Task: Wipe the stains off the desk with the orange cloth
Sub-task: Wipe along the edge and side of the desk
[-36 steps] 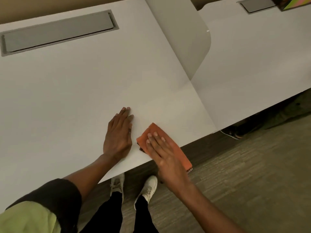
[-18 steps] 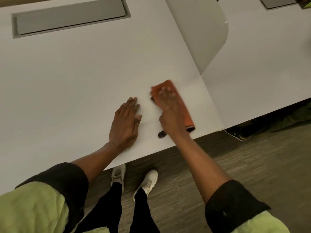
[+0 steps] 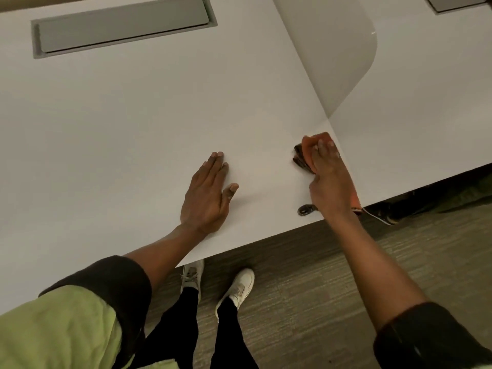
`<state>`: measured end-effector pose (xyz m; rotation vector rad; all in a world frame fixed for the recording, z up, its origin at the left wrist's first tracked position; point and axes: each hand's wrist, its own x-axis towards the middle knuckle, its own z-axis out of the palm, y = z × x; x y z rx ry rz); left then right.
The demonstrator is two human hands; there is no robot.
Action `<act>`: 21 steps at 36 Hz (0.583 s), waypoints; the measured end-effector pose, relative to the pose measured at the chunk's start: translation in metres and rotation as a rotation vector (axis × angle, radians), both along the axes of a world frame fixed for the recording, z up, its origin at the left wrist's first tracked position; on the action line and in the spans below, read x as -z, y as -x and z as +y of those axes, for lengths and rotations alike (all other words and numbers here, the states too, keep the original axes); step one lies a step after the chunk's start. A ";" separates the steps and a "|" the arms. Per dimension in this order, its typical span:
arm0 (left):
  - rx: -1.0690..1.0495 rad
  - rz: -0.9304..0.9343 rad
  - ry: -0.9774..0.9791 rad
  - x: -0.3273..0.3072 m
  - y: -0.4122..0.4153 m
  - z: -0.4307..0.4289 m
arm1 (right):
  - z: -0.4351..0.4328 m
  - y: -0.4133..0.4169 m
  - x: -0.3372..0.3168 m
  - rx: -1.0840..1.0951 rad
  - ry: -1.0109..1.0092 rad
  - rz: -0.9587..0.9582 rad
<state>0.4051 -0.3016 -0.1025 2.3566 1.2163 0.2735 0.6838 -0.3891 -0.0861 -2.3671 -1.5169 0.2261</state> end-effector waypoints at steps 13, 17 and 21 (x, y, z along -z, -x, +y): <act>-0.056 -0.097 -0.005 0.001 0.001 -0.001 | -0.053 0.166 0.007 -0.330 0.013 0.052; -0.059 -0.092 0.006 0.004 0.001 -0.001 | -0.094 0.146 0.008 -0.347 0.008 -0.021; -0.051 -0.059 0.008 0.007 0.002 0.001 | -0.095 0.064 0.005 -0.141 -0.028 -0.073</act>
